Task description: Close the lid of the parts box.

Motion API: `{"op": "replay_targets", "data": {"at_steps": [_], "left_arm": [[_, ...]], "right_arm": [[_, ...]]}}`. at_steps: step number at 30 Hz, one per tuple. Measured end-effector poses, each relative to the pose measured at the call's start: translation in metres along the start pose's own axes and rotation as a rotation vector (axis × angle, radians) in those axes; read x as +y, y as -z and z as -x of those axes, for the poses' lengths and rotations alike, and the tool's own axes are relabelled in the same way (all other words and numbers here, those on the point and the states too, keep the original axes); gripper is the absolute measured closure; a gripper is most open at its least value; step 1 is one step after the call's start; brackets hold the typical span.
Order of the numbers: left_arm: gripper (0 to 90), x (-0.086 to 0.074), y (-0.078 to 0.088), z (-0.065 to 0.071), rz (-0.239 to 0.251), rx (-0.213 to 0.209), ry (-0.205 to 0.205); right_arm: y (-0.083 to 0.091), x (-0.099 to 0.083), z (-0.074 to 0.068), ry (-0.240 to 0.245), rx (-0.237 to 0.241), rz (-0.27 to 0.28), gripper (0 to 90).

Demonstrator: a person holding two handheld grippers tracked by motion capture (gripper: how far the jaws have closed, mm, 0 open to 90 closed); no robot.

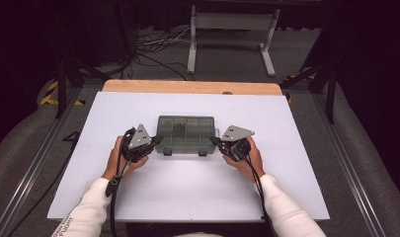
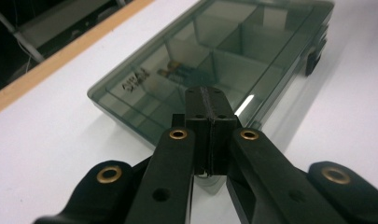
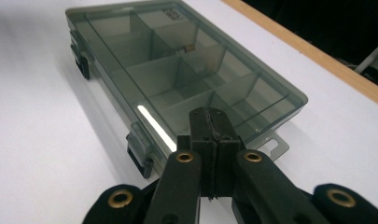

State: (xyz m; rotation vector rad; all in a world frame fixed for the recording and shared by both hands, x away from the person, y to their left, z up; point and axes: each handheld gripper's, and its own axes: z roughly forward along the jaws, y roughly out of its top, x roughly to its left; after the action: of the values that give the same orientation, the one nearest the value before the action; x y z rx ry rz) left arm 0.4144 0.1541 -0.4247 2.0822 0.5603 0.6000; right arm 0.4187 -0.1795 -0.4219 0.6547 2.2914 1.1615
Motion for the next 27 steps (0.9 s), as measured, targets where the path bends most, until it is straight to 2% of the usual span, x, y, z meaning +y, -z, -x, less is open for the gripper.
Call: {"op": "replay_targets", "data": {"at_steps": [1,4,7,10,13,17,21,24,26,27], "left_arm": [[88.8,0.001,0.003,0.0,0.012,0.01,-0.006],[88.0,0.002,0.01,0.001,0.052,-0.004,0.001],[86.5,0.001,0.015,0.003,0.076,0.005,-0.022],[83.3,0.0,0.015,0.004,0.08,0.009,-0.03],[79.2,-0.002,0.013,0.003,0.087,0.009,-0.027],[66.1,-0.006,0.011,0.002,0.088,0.01,-0.013],[53.6,-0.008,0.008,0.001,0.085,0.007,-0.007],[44.7,-0.009,0.007,0.001,0.081,0.025,0.01],[38.3,-0.01,0.006,0.0,0.083,0.025,0.013],[34.9,-0.011,0.006,0.0,0.081,0.026,0.02]], "right_arm": [[0.001,0.001,0.0,-0.003,0.001,0.009,90.0],[0.008,0.004,0.0,-0.003,-0.009,0.042,89.0],[0.012,0.006,0.0,-0.006,-0.015,0.056,86.9],[0.011,0.005,0.001,-0.008,-0.015,0.053,84.5],[0.009,0.003,0.001,-0.015,-0.018,0.053,77.8],[0.007,0.001,0.003,-0.025,-0.016,0.05,70.0],[0.003,-0.001,0.005,-0.043,-0.031,0.044,56.9],[-0.001,-0.003,0.006,-0.057,-0.038,0.033,45.9],[-0.002,-0.004,0.006,-0.06,-0.042,0.032,42.9],[-0.005,-0.005,0.007,-0.07,-0.04,0.033,34.7]]}}
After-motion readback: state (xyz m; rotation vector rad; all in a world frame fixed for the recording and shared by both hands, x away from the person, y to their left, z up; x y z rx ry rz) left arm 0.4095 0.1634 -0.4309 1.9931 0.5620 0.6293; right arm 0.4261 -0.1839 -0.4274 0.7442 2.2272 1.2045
